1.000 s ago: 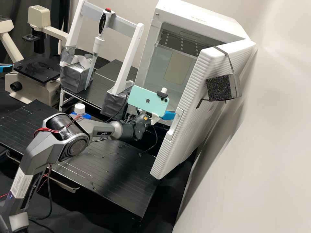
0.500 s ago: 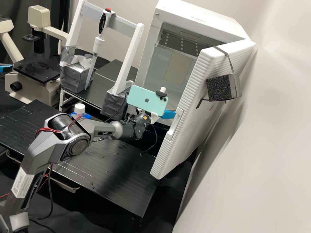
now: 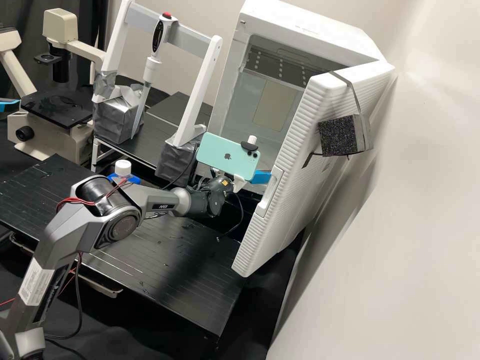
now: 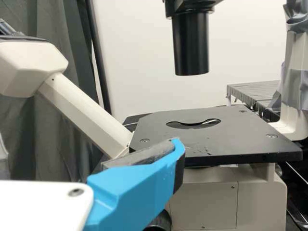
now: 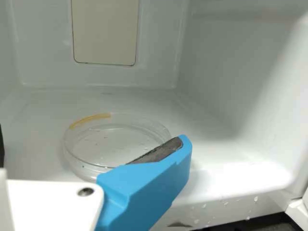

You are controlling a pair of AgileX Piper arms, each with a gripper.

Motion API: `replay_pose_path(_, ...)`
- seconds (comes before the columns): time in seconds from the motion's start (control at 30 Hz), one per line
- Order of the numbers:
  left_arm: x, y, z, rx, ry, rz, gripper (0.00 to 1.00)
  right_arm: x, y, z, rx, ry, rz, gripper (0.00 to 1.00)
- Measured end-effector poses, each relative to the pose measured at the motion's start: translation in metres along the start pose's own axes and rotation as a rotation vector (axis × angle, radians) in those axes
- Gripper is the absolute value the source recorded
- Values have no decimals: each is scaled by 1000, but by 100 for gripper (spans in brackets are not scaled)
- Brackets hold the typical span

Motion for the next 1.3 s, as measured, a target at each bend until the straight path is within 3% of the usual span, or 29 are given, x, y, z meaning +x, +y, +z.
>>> replay_pose_path(0.23,0,0,0,0,0,0,100,0,5,4,1,-7,13,100)
replay_pose_path(0.27,0,0,0,0,0,0,100,0,5,4,2,-7,13,0)
replay_pose_path(1.3,0,0,0,0,0,0,100,0,4,5,8,-7,12,0)
